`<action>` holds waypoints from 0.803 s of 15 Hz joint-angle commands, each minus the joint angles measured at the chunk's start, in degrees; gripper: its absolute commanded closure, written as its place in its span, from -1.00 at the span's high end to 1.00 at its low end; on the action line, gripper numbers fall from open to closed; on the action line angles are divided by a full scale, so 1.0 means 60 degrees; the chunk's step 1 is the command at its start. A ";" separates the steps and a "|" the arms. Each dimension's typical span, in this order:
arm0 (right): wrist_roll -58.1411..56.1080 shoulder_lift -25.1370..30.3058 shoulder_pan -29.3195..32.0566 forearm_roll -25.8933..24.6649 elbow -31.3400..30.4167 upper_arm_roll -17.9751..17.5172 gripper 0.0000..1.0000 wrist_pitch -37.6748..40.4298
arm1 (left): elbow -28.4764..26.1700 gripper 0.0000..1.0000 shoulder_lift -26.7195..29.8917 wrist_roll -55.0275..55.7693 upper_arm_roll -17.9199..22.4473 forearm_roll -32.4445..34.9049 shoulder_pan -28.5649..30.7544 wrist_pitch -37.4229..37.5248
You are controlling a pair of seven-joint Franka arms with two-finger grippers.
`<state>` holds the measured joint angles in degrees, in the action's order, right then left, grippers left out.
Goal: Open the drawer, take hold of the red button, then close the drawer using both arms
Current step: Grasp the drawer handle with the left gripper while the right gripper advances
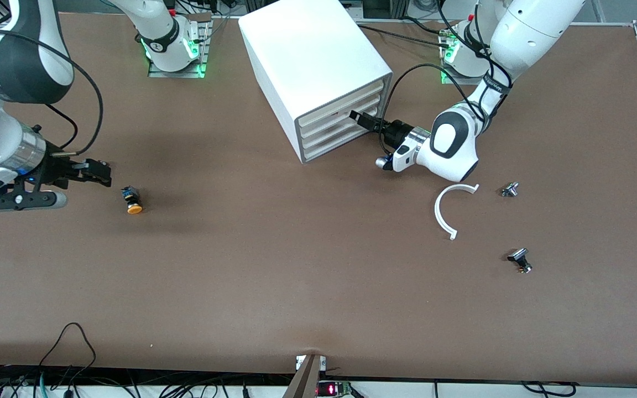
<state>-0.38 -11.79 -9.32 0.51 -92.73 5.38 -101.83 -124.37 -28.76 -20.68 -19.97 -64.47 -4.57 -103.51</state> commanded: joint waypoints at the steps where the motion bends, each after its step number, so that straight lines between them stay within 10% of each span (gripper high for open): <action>1: -0.0069 -0.0027 -0.0115 -0.0158 0.0162 -0.0004 1.00 0.0053 | -0.0365 0.44 0.0456 -0.0245 -0.0216 -0.0139 0.0029 -0.0005; 8: -0.0142 -0.0743 -0.0292 -0.0099 0.0162 -0.0033 1.00 -0.0911 | -0.0379 0.46 0.0515 -0.0289 -0.0509 -0.0285 0.0087 -0.0004; 11: -0.0171 -0.1066 -0.0729 -0.0099 0.0191 -0.0223 1.00 -0.1353 | -0.0394 -0.99 0.0443 -0.0698 -0.0509 -0.0227 0.0087 -0.0048; 12: -0.0186 -0.1111 -0.1007 -0.0128 0.0191 -0.0223 1.00 -0.1354 | -0.0394 -1.00 0.0428 -0.0699 -0.0494 -0.0183 0.0102 -0.0077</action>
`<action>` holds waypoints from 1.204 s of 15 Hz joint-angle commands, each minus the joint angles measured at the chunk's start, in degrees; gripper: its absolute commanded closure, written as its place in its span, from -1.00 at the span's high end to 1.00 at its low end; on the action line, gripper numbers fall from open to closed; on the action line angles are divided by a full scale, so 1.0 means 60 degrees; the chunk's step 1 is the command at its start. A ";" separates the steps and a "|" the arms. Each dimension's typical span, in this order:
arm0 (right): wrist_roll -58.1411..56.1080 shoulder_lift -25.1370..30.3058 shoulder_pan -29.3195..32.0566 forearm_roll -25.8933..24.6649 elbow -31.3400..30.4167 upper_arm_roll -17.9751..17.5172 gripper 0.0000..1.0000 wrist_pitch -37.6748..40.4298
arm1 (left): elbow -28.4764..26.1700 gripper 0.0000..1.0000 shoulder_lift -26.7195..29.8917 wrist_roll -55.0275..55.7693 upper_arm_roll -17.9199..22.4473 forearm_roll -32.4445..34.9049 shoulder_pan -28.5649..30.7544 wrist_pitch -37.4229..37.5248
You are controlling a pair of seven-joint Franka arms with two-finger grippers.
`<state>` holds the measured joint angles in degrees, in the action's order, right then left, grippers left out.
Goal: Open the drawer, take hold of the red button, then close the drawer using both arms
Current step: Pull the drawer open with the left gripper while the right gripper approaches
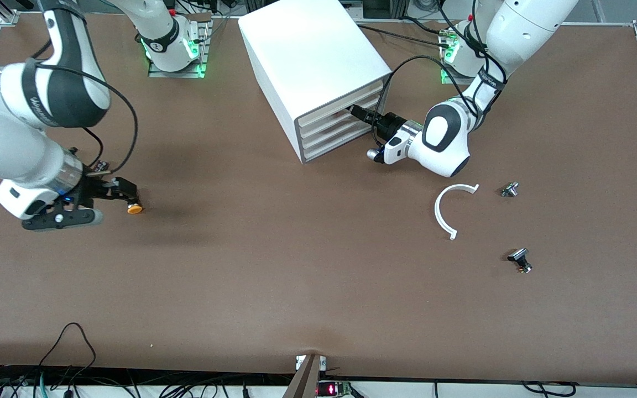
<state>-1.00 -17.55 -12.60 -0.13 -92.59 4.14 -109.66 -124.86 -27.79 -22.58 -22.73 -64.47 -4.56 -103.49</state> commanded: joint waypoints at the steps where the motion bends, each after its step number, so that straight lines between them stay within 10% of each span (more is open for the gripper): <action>1: -0.0097 -0.0297 -0.0493 0.0006 0.0240 -0.0017 1.00 -0.0049 | -0.0298 -1.00 0.0267 -0.0382 0.0038 -0.0139 0.0130 -0.0095; 13: -0.2728 -0.1073 -0.1298 0.1146 0.1266 -0.0996 1.00 -0.1027 | 0.1342 -1.00 0.0164 -0.0353 0.1840 0.0666 0.0467 -0.2585; 14: -0.3125 -0.1133 -0.1415 0.1279 0.1266 -0.1158 1.00 -0.1204 | 0.1357 -0.58 0.0193 -0.0324 0.1840 0.0652 0.0481 -0.2585; 15: -0.3202 -0.1133 -0.1749 0.1237 0.1310 -0.1246 1.00 -0.1249 | 0.1343 0.98 0.0223 -0.0411 0.1840 0.0638 0.0511 -0.2643; 18: -0.4004 -0.1264 -0.2745 0.1149 0.1836 -0.1262 1.00 -0.0769 | 0.1401 1.00 0.0457 -0.0412 0.1840 0.0608 0.0628 -0.3154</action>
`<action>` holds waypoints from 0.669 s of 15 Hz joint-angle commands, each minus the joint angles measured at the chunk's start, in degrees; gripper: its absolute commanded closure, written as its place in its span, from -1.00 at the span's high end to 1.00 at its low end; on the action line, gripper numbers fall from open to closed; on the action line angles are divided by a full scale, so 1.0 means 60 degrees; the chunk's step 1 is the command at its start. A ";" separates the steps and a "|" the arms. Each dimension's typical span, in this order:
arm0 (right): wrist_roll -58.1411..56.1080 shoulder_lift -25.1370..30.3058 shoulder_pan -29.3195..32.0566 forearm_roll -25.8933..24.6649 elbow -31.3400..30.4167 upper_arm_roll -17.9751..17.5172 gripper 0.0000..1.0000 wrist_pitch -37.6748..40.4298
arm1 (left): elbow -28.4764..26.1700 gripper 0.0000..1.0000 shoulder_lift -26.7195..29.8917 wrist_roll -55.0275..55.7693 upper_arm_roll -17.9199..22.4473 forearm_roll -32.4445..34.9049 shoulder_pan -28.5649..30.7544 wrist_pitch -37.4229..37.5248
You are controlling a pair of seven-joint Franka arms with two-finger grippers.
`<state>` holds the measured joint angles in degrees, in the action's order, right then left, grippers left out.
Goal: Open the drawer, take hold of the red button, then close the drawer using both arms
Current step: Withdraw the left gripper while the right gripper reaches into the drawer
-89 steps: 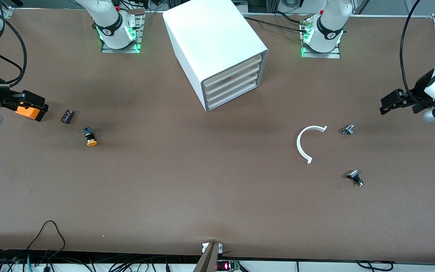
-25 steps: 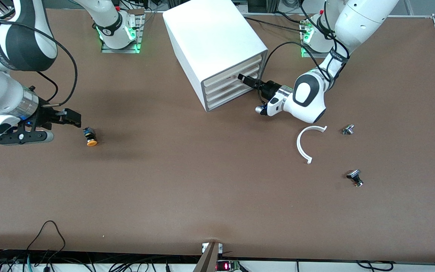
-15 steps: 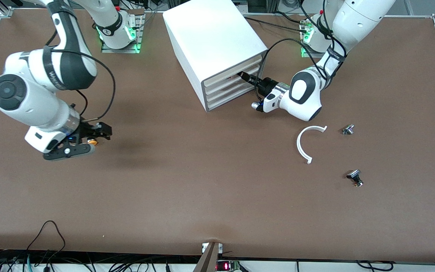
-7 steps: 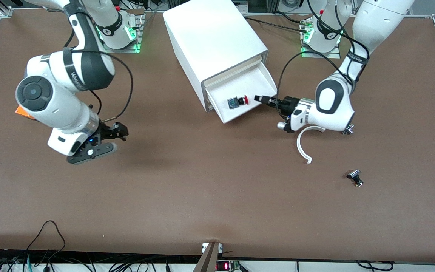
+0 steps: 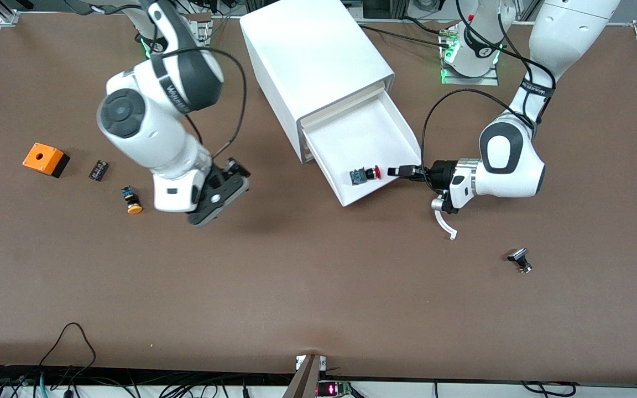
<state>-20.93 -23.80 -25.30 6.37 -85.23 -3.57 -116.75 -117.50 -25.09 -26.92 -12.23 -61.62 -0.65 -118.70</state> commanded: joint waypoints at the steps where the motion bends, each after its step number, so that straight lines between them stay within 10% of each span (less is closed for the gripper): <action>1: -0.1107 -0.0382 -0.0879 0.0080 0.0872 0.0024 1.00 0.0603 | 0.0334 1.00 0.0137 0.0298 0.0090 0.0177 -0.0023 -0.0839; 10: -0.2163 -0.2345 -0.3605 -0.1209 0.4302 -0.0194 1.00 0.2057 | 0.2576 0.99 0.1879 0.0371 0.0440 0.6885 0.0839 -0.0638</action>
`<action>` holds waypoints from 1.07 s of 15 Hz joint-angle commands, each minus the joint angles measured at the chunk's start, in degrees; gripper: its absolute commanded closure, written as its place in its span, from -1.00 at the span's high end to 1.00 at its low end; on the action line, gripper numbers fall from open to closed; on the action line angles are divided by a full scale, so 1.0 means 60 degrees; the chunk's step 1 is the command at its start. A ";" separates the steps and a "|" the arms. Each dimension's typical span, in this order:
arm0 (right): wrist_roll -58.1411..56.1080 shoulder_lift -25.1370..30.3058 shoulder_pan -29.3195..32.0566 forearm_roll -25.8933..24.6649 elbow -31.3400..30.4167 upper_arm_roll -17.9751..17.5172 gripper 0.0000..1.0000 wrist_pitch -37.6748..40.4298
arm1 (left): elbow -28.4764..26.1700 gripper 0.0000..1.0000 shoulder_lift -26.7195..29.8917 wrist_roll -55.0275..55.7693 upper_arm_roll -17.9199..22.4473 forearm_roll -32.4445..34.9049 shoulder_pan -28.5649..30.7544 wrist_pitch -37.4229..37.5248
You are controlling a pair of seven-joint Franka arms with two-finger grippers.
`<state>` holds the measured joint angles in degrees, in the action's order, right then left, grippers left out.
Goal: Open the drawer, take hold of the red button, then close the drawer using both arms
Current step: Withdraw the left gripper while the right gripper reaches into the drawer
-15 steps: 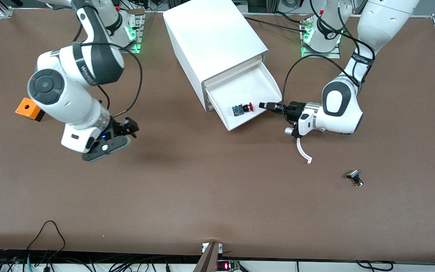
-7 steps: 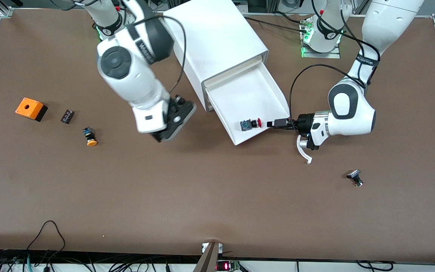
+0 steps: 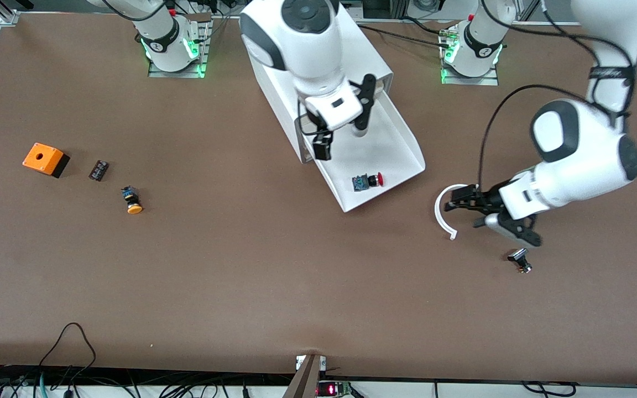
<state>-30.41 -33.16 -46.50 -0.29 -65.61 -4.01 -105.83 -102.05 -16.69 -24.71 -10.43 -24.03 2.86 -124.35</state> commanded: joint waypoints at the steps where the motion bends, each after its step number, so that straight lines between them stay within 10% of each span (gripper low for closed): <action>1: -0.0833 -0.0946 -0.0073 -0.0098 0.1033 -0.0252 1.00 -0.0024 | 0.0262 0.99 0.0655 0.0001 0.0374 0.0824 0.0299 0.0841; 7: -0.1946 -0.1841 -0.0249 -0.0215 0.1077 -0.0195 1.00 -0.1051 | 0.3045 1.00 0.0701 0.0060 0.0844 0.3474 0.0343 0.4519; 16: -0.3091 -0.2528 -0.0249 -0.0625 0.1092 -0.0152 1.00 -0.2192 | 0.3473 1.00 0.0642 0.0192 0.1241 0.4679 0.0343 0.5827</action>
<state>-48.12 -45.27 -47.69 -2.93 -61.45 -5.12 -116.43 -83.28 -11.77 -24.46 -3.02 2.64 5.30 -90.91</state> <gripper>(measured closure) 0.000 0.000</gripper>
